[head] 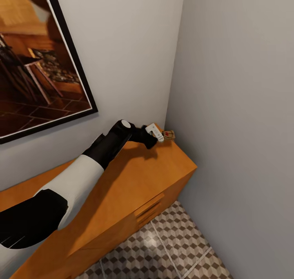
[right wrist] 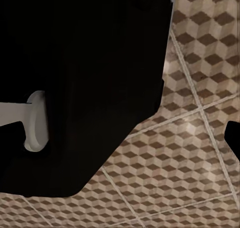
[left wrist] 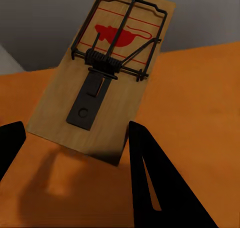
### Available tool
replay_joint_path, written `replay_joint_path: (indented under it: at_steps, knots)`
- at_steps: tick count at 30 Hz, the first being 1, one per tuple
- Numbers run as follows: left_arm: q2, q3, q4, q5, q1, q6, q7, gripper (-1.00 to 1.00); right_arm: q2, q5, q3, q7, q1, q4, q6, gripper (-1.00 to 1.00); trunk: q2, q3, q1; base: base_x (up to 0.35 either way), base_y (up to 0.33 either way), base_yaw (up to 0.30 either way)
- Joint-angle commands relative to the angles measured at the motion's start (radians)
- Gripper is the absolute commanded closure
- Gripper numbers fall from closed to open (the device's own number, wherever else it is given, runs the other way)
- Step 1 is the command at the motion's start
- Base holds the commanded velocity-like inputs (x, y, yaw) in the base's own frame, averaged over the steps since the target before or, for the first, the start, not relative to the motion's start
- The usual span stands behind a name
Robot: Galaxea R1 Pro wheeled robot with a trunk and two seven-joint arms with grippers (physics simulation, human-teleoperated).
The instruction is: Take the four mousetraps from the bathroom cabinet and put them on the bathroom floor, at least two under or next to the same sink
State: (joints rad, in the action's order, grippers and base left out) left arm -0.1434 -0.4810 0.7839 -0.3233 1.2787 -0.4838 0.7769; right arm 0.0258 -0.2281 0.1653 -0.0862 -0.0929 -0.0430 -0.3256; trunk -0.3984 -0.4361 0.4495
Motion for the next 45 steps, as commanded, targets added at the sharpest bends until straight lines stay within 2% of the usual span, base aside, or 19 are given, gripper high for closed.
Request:
replay_joint_path:
  at_steps: [1, 7, 19, 27, 37, 45]
  knots:
    - [0.000, 0.000, 0.001, -0.003, 0.001, -0.002, -0.006, 1.00, 0.000, -0.007, 0.009, -0.005, 0.000, -0.001, -0.003, -1.00, -0.002, 0.000, 0.001, 0.000, 0.000, 0.000]
    - [-0.001, 0.001, -0.037, 0.038, -0.001, -0.004, -0.066, 1.00, 0.000, -0.006, 0.010, -0.004, -0.001, -0.007, -0.003, -1.00, -0.002, 0.005, 0.001, 0.000, 0.000, 0.000]
    - [-0.001, 0.000, -0.070, 0.066, -0.057, -0.004, -0.149, 1.00, 0.000, -0.005, 0.011, -0.004, -0.006, -0.029, -0.004, -1.00, -0.002, 0.017, 0.001, 0.000, 0.000, 0.000]
    - [0.001, 0.001, -0.070, 0.089, -0.084, -0.004, -0.158, 1.00, 0.000, -0.005, 0.012, -0.004, -0.007, -0.032, -0.004, -1.00, -0.002, 0.024, 0.001, 0.000, 0.000, 0.000]
    - [0.002, 0.002, -0.070, 0.096, -0.088, -0.004, -0.159, 1.00, 0.000, -0.005, 0.013, -0.004, -0.007, -0.032, -0.004, -1.00, -0.002, 0.033, 0.001, 0.000, 0.000, 0.000]
    - [0.003, 0.002, -0.071, 0.125, -0.091, -0.004, -0.159, 1.00, 0.001, -0.005, 0.013, -0.004, -0.007, -0.032, -0.004, -1.00, -0.002, 0.041, 0.001, 0.000, 0.000, 0.000]
